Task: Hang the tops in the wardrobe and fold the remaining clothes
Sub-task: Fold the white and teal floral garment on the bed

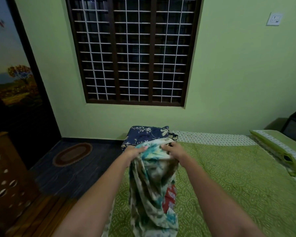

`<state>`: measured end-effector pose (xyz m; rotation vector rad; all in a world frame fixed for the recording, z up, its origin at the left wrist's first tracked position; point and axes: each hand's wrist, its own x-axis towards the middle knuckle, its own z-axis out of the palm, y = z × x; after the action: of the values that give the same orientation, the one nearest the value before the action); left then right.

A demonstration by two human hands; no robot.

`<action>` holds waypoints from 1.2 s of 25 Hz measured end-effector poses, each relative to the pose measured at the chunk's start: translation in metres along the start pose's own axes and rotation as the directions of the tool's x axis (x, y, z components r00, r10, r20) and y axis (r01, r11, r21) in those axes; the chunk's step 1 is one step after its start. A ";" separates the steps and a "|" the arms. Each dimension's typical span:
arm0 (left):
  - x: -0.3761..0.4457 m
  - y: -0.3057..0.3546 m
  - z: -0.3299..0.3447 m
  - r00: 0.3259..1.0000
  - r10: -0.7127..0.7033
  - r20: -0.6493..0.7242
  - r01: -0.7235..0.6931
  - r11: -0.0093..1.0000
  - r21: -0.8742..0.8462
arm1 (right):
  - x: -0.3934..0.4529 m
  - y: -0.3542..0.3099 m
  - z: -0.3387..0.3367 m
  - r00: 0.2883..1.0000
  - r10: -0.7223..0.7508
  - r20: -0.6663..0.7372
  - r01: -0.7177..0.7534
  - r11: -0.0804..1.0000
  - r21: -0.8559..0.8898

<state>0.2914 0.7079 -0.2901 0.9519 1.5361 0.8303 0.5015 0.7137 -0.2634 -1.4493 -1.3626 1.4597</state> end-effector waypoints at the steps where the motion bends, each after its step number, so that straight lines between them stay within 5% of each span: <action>1: 0.011 -0.008 -0.011 0.998 -0.030 -0.052 0.029 1.000 -0.011 | 0.001 0.004 -0.009 0.996 0.034 -0.083 -0.043 0.993 -0.110; 4: 0.025 -0.032 -0.034 0.984 -0.121 -0.131 0.103 0.985 -0.139 | 0.001 0.013 -0.038 0.953 0.208 -0.220 -0.216 0.976 -0.012; 7: 0.001 -0.007 -0.050 0.987 -0.162 -0.003 0.158 0.968 -0.193 | 0.002 -0.019 -0.074 0.959 0.172 -0.224 -0.112 0.960 0.257; 9: -0.018 0.036 -0.068 0.999 0.043 0.017 -0.032 0.908 -0.417 | 0.000 -0.057 -0.107 0.979 -0.026 -0.204 0.121 0.875 0.469; 11: -0.024 0.073 -0.082 0.954 0.281 -0.108 -0.295 0.795 -0.530 | -0.006 -0.083 -0.131 0.967 -0.231 -0.108 0.248 0.751 0.612; 12: -0.022 0.078 -0.084 0.932 0.324 -0.164 -0.363 0.826 -0.431 | -0.010 -0.083 -0.132 0.973 -0.230 -0.024 0.202 0.795 0.572; 14: -0.012 0.067 -0.078 0.948 0.267 -0.176 -0.288 0.952 -0.107 | -0.016 -0.058 -0.118 0.989 -0.077 0.126 0.035 0.951 0.307; 16: 0.005 0.048 -0.074 0.924 0.213 -0.318 -0.226 0.974 -0.003 | -0.019 -0.038 -0.105 0.997 0.033 0.075 -0.043 0.990 0.133; 18: 0.007 0.056 -0.084 0.863 0.172 -0.474 -0.212 0.977 -0.033 | -0.016 -0.041 -0.114 0.994 0.028 -0.109 -0.004 0.978 0.210; 21: 0.003 0.089 -0.113 0.858 0.230 -0.459 -0.362 0.905 -0.225 | -0.017 -0.064 -0.145 0.977 0.037 -0.212 0.063 0.892 0.447; 25: 0.012 0.063 -0.122 0.850 0.364 -0.380 -0.285 0.926 0.249 | -0.021 -0.038 -0.136 0.977 0.213 -0.002 -0.203 0.935 0.292; 30: 0.016 0.030 -0.132 0.777 0.445 -0.445 -0.225 0.857 0.464 | -0.005 -0.014 -0.131 0.963 0.215 -0.161 -0.133 0.902 0.411</action>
<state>0.1635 0.7329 -0.2486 1.4046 2.1078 1.1514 0.6255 0.7403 -0.2278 -1.4291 -0.7692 1.5432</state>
